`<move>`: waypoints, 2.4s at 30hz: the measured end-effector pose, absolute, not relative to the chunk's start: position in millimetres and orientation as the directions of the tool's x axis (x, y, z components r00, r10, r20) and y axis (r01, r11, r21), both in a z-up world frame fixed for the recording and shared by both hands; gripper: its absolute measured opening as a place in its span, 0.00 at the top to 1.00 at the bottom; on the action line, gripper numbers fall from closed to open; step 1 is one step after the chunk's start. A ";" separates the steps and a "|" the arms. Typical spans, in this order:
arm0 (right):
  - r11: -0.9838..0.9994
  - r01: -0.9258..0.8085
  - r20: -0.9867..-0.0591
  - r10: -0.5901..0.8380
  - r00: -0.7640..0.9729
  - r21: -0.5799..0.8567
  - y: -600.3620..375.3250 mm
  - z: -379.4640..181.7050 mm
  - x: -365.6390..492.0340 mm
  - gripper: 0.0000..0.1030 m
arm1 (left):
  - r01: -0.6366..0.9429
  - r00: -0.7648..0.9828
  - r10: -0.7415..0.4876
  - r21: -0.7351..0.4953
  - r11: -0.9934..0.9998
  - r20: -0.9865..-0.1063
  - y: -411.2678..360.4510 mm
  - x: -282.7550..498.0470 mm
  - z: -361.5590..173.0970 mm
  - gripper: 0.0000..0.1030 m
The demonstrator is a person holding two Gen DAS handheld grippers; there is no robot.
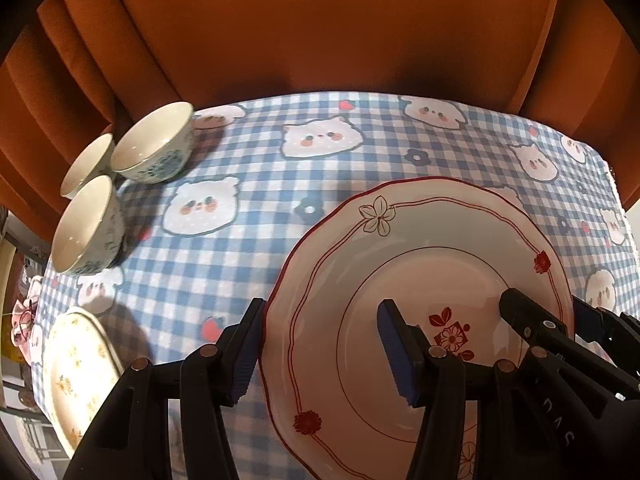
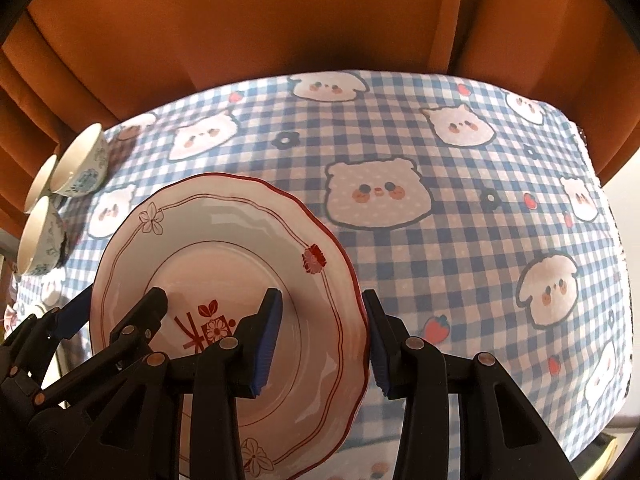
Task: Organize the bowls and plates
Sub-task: 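Close the right tool on the red-rimmed white plate's rim, then lift the red-rimmed plate with the right tool over the yellow-flower stack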
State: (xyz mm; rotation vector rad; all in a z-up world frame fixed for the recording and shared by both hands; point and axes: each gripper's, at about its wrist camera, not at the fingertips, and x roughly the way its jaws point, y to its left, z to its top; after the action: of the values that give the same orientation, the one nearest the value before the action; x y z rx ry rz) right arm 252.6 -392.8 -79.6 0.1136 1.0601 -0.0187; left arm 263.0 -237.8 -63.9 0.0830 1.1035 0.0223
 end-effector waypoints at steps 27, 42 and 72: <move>0.994 0.092 -0.855 0.001 0.518 0.057 -215.1 -43.1 174.2 0.56 | 0.059 0.462 0.000 0.031 0.998 -0.887 -61.2 188.1 -34.0 0.45; 0.998 0.046 -0.876 0.009 0.482 0.036 -111.4 -66.4 158.8 0.56 | 0.026 0.420 0.004 0.017 1.000 -0.907 36.4 162.0 -56.8 0.45; 0.999 0.021 -0.919 0.015 0.393 0.025 -73.9 -104.0 151.3 0.57 | 0.015 0.392 0.034 0.044 0.999 -0.919 61.5 154.3 -82.1 0.40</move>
State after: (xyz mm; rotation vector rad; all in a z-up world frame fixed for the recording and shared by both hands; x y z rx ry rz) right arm 151.3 -73.9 -104.0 0.0341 1.1669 -0.0040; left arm 154.3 61.5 -82.1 0.0478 1.1679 0.0120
